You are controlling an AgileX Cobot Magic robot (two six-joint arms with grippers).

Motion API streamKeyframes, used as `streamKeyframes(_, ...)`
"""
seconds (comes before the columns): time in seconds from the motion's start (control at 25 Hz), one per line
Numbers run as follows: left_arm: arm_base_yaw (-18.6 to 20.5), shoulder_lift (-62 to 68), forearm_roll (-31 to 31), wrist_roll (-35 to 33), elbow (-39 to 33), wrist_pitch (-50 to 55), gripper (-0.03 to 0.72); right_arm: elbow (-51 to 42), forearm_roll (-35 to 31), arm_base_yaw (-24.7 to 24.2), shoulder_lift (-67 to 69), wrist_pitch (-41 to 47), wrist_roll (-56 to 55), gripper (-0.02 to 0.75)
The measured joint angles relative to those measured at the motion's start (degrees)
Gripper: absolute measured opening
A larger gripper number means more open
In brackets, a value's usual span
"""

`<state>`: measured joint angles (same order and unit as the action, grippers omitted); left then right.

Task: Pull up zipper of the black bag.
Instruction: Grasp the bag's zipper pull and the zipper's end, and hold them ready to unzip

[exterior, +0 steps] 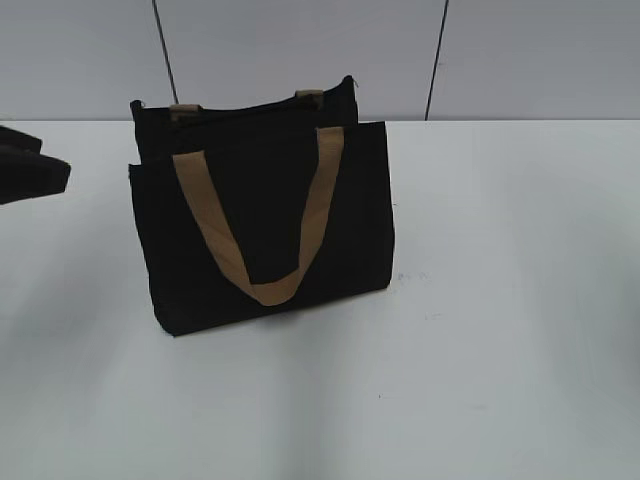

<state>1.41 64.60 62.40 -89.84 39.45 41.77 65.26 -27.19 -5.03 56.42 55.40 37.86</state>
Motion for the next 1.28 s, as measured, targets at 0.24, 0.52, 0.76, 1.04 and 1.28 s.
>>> streamKeyframes(0.24, 0.0, 9.5, -1.9, -5.5, 6.3, 1.3, 0.393, 6.1, -1.7, 0.4, 6.5, 2.3, 2.5, 0.434)
streamKeyframes(0.52, 0.0, 19.2, -0.9, -16.8, 6.5, -4.7, 0.393, 8.4, -1.4, 10.3, 10.7, 2.9, 3.8, 0.434)
streamKeyframes(0.76, 0.0, 27.5, 9.7, -33.6, 6.5, -4.7, 0.398, 12.0, -1.1, 15.9, 14.8, 2.8, 3.7, 0.434)
streamKeyframes(1.04, 0.0, 33.3, 16.1, -41.5, 6.6, -2.6, 0.414, 13.2, -1.1, 19.2, 17.1, 2.6, 2.6, 0.426)
streamKeyframes(1.28, 0.0, 37.1, 21.1, -45.9, 6.6, -0.5, 0.415, 13.2, -0.4, 19.3, 18.0, 2.5, 0.8, 0.422)
